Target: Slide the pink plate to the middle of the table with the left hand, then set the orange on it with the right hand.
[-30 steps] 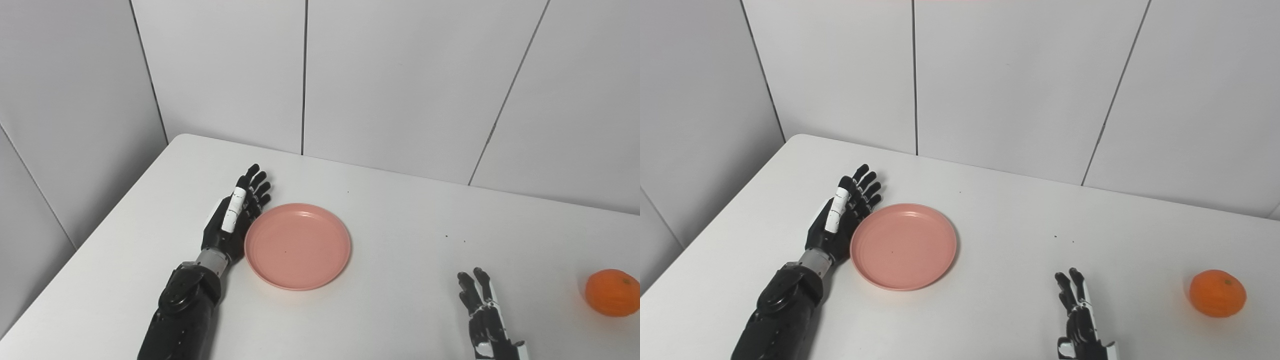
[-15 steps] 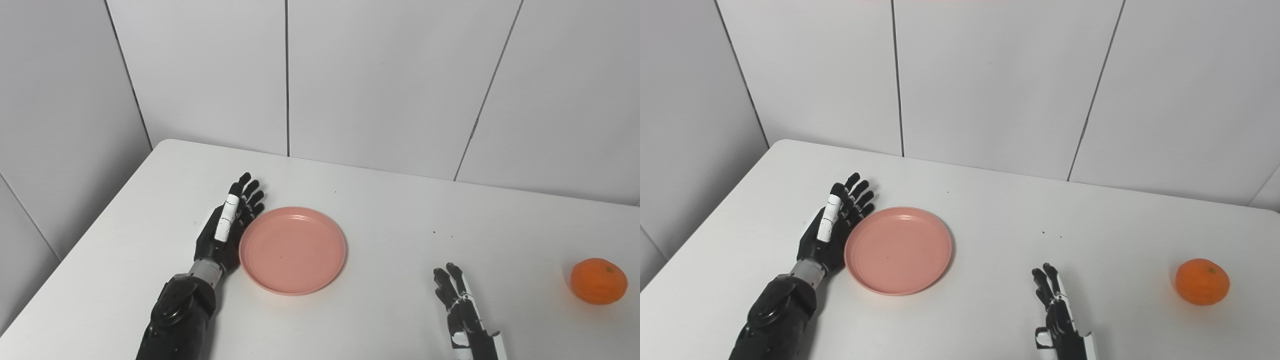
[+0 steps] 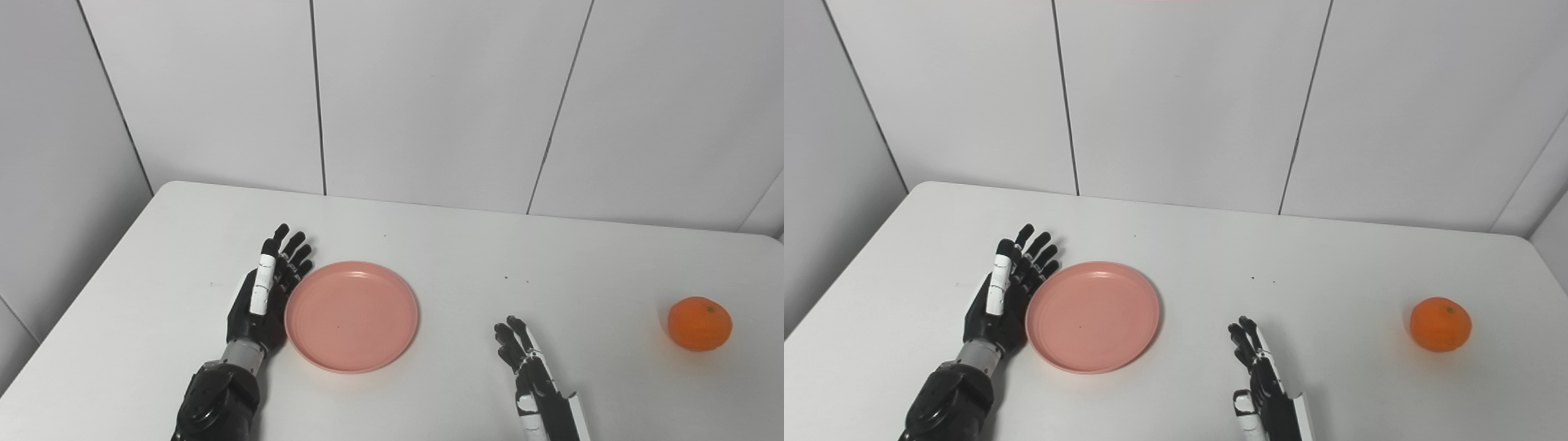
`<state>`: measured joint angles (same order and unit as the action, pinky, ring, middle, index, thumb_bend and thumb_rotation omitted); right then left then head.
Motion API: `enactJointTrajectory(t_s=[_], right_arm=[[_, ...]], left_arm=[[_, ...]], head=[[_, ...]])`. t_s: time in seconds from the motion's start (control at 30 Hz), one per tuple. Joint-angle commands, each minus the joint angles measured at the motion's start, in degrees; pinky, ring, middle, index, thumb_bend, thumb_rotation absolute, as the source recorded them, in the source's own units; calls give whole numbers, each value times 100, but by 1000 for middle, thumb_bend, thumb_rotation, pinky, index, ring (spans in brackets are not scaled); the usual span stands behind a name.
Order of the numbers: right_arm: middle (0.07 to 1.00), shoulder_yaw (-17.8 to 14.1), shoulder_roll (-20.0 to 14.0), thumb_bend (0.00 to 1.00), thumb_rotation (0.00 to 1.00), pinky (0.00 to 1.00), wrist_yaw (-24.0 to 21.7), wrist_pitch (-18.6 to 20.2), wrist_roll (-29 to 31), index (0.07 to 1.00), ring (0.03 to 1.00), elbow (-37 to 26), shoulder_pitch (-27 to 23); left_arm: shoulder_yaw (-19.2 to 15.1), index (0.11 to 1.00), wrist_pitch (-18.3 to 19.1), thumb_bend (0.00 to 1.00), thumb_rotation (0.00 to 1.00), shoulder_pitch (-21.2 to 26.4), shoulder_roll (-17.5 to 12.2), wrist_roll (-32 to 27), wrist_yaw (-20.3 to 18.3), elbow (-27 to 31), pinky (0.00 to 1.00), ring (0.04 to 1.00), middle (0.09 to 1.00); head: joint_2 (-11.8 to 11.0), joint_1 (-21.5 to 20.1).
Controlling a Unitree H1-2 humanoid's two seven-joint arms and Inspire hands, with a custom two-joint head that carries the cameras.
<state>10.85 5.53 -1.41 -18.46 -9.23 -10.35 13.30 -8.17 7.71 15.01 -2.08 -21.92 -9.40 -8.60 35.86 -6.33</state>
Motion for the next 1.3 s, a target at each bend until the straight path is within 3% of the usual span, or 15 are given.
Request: enactJointTrajectory(t_s=[0.0, 0.3, 0.6, 0.7, 0.9, 1.27], right_arm=[[889, 122, 83, 785, 1000, 913, 57, 85, -26, 922, 911, -93, 588], [893, 234, 83, 772, 1000, 909, 170, 226, -130, 922, 912, -161, 533], [897, 364, 117, 757, 1000, 907, 287, 286, -219, 923, 919, -163, 486], [895, 416, 161, 740, 1000, 893, 345, 282, -317, 920, 914, -153, 462], [894, 522, 254, 739, 1000, 904, 464, 278, -453, 916, 913, -47, 373], [905, 633, 341, 775, 1000, 940, 558, 399, -541, 929, 933, 42, 274]], left_arm=[[51, 999, 163, 843, 776, -125, 132, 48, 127, -75, 973, 953, 958], [127, 995, 187, 841, 767, -164, 510, 121, 302, -47, 969, 939, 950], [107, 998, -330, 836, 760, -89, 811, 239, 403, -581, 994, 969, 968], [118, 1000, -480, 827, 768, -66, 823, 273, 362, -729, 1000, 974, 975], [144, 997, -416, 813, 777, -52, 830, 261, 345, -721, 1000, 965, 969], [216, 999, -257, 816, 768, -63, 838, 196, 293, -654, 989, 967, 968]], head=[[37, -78], [125, -209], [233, -575], [258, -729], [278, -1117], [273, -1371]])
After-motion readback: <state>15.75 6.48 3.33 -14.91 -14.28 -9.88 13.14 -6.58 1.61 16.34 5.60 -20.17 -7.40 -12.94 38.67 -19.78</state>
